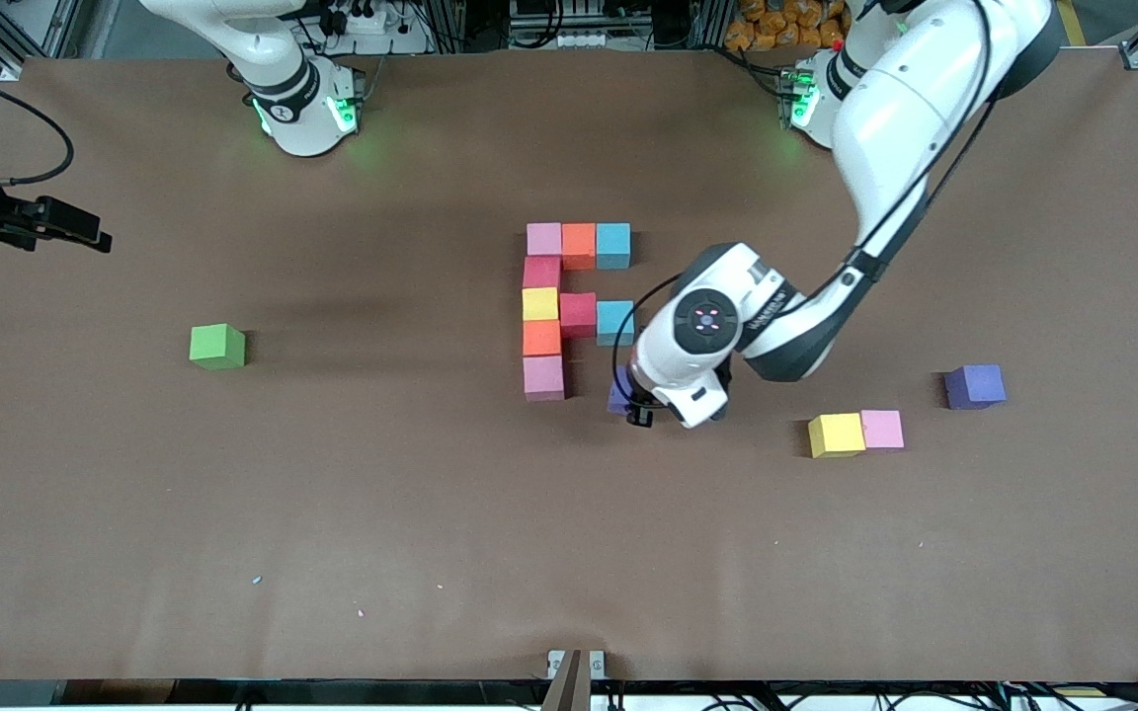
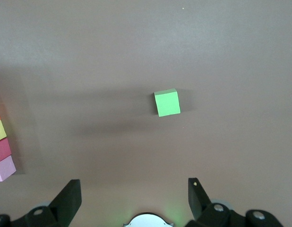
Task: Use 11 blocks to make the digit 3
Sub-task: 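Carry the purple cube with the left gripper to the column's end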
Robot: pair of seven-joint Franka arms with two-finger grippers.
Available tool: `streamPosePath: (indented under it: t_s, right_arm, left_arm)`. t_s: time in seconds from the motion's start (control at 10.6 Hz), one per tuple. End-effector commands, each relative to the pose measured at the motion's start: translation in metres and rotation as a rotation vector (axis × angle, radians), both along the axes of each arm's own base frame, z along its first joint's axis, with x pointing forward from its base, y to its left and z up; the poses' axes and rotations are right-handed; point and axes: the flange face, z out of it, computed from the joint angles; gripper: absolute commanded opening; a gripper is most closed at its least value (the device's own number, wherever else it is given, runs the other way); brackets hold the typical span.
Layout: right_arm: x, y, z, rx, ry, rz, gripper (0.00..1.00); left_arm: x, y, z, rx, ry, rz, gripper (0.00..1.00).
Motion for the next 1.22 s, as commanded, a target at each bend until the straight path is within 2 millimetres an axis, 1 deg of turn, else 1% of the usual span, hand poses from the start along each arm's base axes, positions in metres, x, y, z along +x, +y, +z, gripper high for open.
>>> streamPosePath:
  t_s: [0.0,0.19,0.38,0.47,0.75,1.13]
  right_arm:
    - [-0.005,0.005,0.005,-0.01,0.004,0.002,1.0]
    - [-0.004,0.008,0.005,-0.012,0.004,0.005,1.0]
    - [-0.004,0.008,0.004,-0.013,0.003,0.005,1.0]
    - [-0.003,0.009,0.004,-0.013,0.001,0.007,1.0]
    - [-0.003,0.011,0.005,-0.014,-0.002,0.005,1.0]
    - [-0.004,0.012,0.006,-0.015,0.0,0.01,1.0]
  left_arm:
    - [0.001,-0.011,-0.007,-0.013,0.018,0.103,0.0]
    - [-0.005,-0.019,-0.013,-0.026,0.036,0.123,0.0]
    - [-0.007,-0.023,-0.017,-0.043,0.061,0.168,0.0]
    - [-0.018,-0.035,-0.022,-0.042,0.063,0.166,0.0]
    - [-0.024,-0.041,-0.03,-0.023,0.057,0.165,0.0]
    - [-0.03,-0.047,-0.032,-0.018,0.053,0.148,0.0]
